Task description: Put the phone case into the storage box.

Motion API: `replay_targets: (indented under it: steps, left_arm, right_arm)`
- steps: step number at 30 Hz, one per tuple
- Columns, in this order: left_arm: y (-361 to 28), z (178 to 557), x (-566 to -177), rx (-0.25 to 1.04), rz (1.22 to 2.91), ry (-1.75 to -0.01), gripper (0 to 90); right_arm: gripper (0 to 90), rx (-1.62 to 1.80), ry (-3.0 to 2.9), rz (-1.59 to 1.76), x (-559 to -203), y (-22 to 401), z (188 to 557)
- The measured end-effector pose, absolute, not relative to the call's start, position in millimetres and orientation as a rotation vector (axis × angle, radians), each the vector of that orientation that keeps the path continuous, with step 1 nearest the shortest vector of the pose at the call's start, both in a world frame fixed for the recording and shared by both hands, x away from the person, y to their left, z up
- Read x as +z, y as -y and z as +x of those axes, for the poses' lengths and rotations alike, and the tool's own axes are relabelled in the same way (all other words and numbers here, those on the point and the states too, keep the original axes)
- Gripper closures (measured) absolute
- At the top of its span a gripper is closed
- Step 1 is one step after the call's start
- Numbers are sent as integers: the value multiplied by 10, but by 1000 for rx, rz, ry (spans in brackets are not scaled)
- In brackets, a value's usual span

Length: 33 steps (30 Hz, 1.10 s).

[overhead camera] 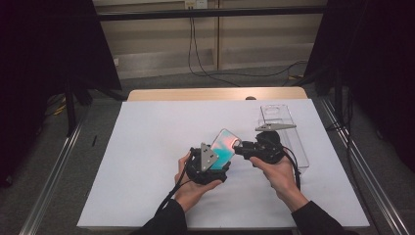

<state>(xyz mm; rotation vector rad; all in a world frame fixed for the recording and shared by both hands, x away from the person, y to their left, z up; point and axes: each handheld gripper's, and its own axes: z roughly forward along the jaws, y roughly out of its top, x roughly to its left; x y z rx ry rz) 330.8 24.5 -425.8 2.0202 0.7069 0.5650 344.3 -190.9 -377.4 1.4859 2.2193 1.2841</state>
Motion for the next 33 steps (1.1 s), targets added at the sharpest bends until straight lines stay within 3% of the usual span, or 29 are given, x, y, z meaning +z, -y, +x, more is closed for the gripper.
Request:
replay_targets:
  steps: [33]
  left_arm:
    - [-192,3288,-4308,600,2040,-686,173]
  right_arm:
    - [699,1313,-2202,1631,-3867,1889,3499]
